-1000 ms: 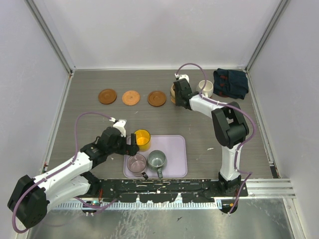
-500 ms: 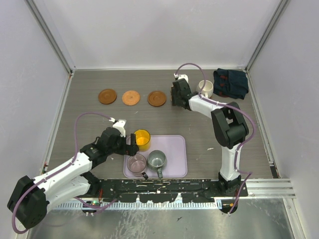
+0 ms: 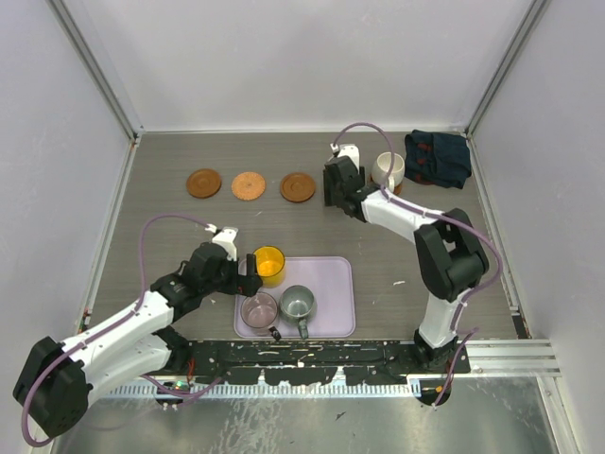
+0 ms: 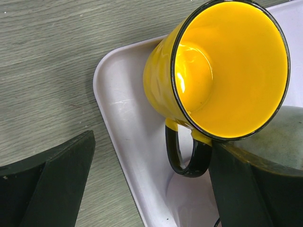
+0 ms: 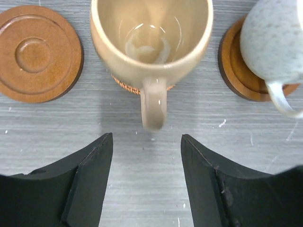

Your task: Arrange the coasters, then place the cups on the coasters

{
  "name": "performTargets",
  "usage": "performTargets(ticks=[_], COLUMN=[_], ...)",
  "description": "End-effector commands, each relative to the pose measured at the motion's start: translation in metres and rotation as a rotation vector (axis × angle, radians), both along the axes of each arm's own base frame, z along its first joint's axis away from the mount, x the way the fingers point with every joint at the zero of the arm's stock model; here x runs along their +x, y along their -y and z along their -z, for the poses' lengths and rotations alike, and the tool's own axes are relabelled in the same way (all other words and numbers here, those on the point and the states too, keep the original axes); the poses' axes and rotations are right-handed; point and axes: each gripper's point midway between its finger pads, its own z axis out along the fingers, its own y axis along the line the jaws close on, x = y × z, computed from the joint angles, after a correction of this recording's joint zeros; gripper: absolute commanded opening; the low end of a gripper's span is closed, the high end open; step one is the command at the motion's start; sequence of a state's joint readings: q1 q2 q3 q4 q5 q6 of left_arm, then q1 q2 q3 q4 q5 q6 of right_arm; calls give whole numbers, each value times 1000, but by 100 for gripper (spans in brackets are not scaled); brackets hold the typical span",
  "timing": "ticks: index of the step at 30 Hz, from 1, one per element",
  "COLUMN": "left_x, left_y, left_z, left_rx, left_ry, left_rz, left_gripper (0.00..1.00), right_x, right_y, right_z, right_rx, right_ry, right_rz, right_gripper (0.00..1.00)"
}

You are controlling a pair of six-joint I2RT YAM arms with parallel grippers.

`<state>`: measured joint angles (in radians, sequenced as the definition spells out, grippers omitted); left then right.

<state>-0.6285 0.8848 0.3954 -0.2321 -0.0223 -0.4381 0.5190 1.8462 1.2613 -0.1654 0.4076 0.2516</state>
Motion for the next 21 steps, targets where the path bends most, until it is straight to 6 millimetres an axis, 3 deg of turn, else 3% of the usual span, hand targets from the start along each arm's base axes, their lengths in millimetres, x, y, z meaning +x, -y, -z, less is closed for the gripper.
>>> performTargets(ticks=[1, 6, 10, 14, 21], left_x=[13, 12, 11, 12, 13], left_y=[2, 2, 2, 1, 1], left_z=[-16, -17, -20, -22, -24], left_rx=[-40, -44, -44, -40, -31], left_ry=[67, 67, 78, 86, 86], left_rz=[-34, -28, -26, -24, -15], left_gripper=[98, 98, 98, 98, 98], right_x=[-16, -46, -82, -136, -247], right_y=[3, 6, 5, -6, -48], right_z=[-51, -78, -98, -85, -40], right_rx=[67, 129, 196, 225, 304], right_ry=[122, 171, 195, 131, -103], right_rz=[51, 41, 7, -58, -274], right_gripper=[65, 65, 65, 65, 72])
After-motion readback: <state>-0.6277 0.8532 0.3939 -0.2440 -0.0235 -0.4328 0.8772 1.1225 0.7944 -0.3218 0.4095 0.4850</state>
